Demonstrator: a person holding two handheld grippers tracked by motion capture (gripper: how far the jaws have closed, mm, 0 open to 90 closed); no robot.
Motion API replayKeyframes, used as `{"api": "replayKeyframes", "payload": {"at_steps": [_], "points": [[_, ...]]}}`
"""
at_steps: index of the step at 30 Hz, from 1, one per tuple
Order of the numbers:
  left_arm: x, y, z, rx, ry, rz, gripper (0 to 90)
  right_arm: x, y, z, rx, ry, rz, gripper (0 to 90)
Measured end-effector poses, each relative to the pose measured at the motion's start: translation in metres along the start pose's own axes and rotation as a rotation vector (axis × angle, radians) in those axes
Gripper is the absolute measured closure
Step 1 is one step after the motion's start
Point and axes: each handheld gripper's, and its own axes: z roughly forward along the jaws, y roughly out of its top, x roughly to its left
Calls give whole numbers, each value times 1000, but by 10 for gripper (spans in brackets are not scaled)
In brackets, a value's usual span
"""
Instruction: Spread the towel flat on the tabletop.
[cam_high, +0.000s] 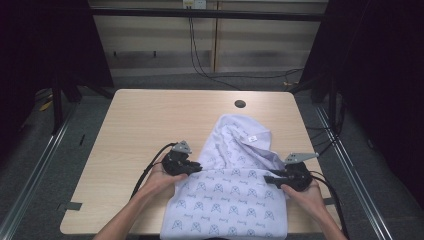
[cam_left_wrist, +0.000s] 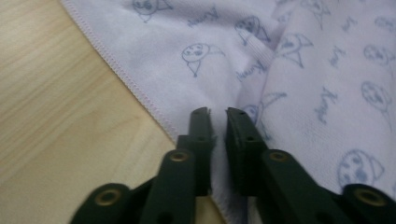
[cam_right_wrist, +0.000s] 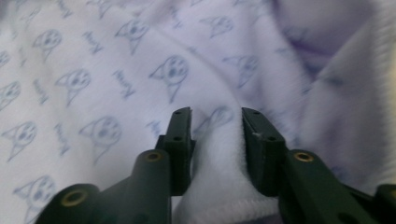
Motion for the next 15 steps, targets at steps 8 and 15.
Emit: {"api": "replayKeyframes", "payload": {"at_steps": [8, 15], "points": [[-20, -35, -37, 30, -8, -59, 891, 25, -25, -27, -43, 32, -23, 846], [-59, -78, -71, 49, -160, -95, 887, 59, -41, -40, -21, 133, -64, 732]]}}
